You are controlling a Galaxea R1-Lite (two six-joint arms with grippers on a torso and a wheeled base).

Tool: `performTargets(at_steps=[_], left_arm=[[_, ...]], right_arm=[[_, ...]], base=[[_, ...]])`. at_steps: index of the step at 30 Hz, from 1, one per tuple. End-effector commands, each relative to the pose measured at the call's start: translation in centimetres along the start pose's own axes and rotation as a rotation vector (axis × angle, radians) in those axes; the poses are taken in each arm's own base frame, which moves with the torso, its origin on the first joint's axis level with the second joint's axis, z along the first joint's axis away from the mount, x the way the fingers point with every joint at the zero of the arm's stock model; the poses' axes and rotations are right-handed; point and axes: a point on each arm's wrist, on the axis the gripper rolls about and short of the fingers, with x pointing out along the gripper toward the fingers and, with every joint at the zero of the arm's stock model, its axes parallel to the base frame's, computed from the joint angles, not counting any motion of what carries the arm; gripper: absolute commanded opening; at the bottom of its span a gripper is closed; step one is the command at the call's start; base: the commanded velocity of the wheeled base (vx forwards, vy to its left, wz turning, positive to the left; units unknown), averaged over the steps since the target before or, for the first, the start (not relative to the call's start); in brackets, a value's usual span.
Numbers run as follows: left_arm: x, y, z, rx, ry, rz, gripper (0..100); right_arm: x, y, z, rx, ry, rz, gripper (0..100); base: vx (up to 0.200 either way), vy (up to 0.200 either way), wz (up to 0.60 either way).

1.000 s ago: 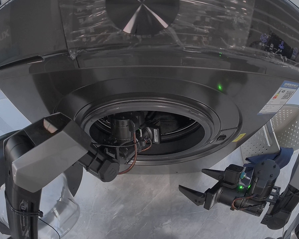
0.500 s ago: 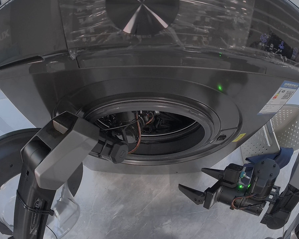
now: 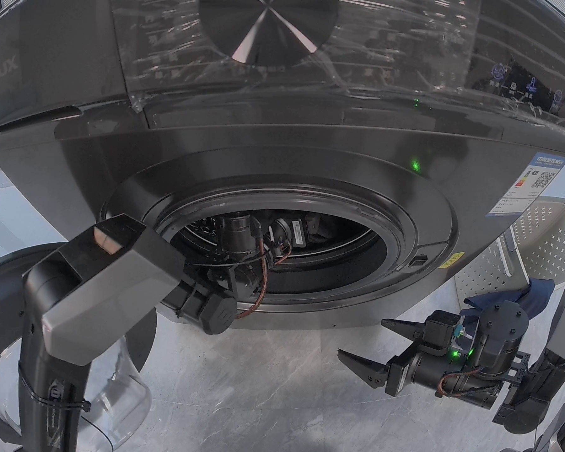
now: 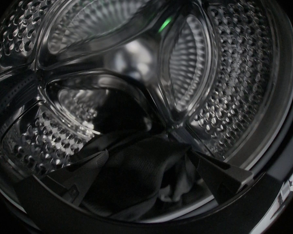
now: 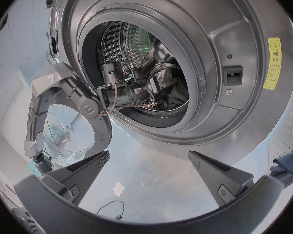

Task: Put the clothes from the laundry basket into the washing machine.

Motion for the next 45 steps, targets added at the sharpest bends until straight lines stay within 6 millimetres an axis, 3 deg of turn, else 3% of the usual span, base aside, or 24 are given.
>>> performTargets(at_steps=[1, 11, 14, 22, 30, 34, 39, 45], left_arm=[[-7.2, -2.3, 3.7, 0.048, 0.063, -0.074, 100], [-16.5, -3.3, 3.9, 0.105, 0.124, -0.196, 100], [-20.6, -3.6, 3.4, 0.118, 0.194, -0.311, 100], [-26.6, -3.1, 3.4, 0.119, 0.237, -0.395, 100], [-27.6, -1.1, 6.4, 0.085, 0.107, -0.303, 100], [-29.1, 0.3, 8.3, 0.068, 0.027, -0.257, 100], [-30.9, 1.7, 9.5, 0.068, -0.016, -0.213, 100], [-33.2, 3.1, 10.1, 0.081, -0.025, -0.165, 100]], right_arm=[[-0.4, 0.0, -0.3, 0.0, 0.015, 0.001, 100], [-2.0, 0.9, -0.2, -0.01, 0.018, 0.036, 100], [-2.9, 1.0, 0.1, -0.011, 0.003, 0.042, 100], [-4.3, 0.8, -0.5, -0.011, 0.04, 0.029, 100], [-5.7, 0.8, 2.6, -0.008, -0.152, -0.049, 100], [-7.2, -0.4, 4.0, -0.02, -0.236, -0.15, 100], [-9.1, -2.4, 4.5, -0.043, -0.277, -0.274, 100], [-11.8, -2.2, 4.8, -0.057, -0.263, -0.308, 100]], base=[[0.0, 0.0, 0.0], [0.0, 0.0, 0.0], [0.0, 0.0, 0.0], [0.0, 0.0, 0.0], [-0.1, 0.0, 0.0], [-0.2, 0.0, 0.0], [-0.2, 0.0, 0.0], [-0.2, 0.0, 0.0]])
